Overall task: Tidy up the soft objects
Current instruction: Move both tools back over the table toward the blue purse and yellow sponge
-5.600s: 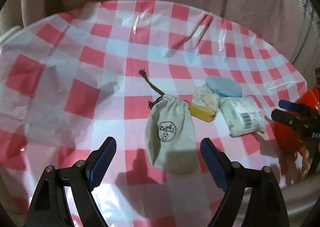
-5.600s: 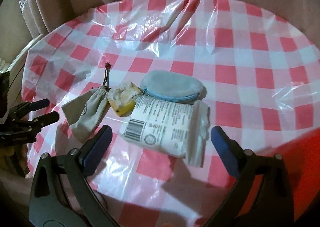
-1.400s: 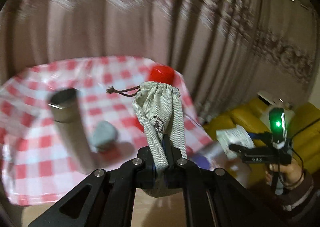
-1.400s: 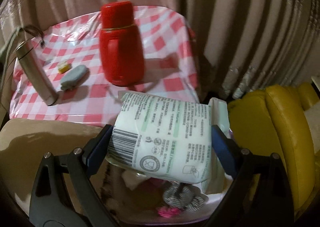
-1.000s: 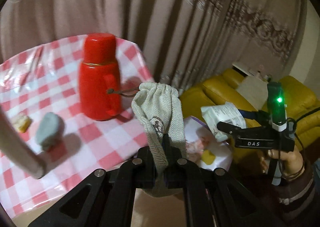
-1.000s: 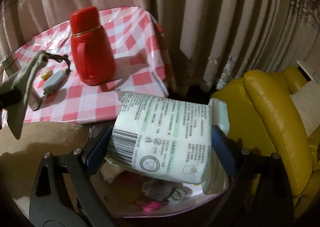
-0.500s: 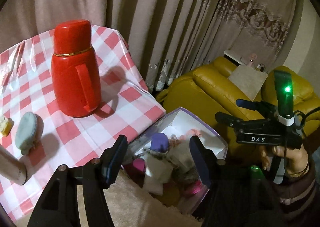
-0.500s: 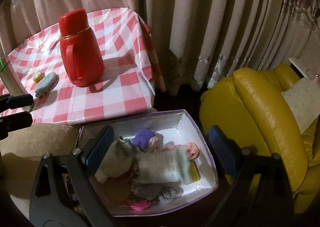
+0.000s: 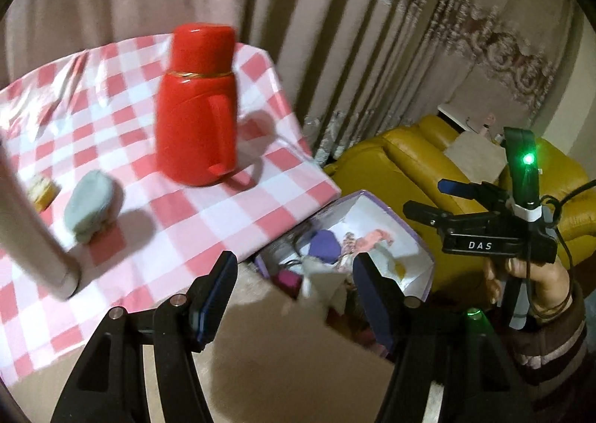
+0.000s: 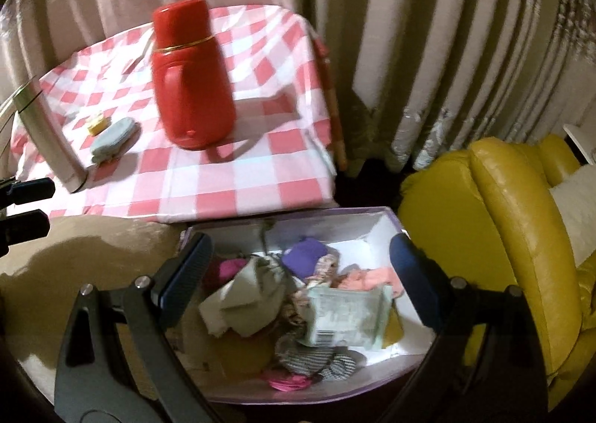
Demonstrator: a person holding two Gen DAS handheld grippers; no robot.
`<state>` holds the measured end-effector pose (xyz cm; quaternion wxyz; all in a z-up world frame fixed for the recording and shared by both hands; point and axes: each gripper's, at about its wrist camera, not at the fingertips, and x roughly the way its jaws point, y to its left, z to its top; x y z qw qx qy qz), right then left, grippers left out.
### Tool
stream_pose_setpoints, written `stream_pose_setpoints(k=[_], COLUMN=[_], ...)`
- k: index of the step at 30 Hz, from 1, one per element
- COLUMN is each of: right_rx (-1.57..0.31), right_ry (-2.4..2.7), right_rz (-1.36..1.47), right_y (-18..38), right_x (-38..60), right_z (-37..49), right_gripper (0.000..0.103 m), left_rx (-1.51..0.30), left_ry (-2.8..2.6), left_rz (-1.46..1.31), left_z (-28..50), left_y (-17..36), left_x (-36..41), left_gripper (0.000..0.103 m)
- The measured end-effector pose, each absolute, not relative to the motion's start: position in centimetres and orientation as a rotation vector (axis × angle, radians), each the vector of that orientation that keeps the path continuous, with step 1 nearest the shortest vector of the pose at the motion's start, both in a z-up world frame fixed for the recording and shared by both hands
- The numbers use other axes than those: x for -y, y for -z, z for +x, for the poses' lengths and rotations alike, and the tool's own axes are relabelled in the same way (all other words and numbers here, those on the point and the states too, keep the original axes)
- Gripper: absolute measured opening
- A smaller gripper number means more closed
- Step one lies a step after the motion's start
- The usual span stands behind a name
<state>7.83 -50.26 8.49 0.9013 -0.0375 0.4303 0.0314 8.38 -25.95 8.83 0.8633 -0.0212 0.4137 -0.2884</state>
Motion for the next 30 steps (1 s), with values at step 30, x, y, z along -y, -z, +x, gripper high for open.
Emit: stream_pose_setpoints(k=[30], right_rx=[-0.949], right_ry=[-0.394], right_rz=[-0.107], right_y=[-6.2], right_x=[30.7], right_z=[16.4], right_gripper=[0.097], left_rx=[-0.844], left_ry=[0.146], left_rz=[-0.323], left_z=[6.3], left_y=[-6.7], left_x=[3.3], left_gripper=[0.065])
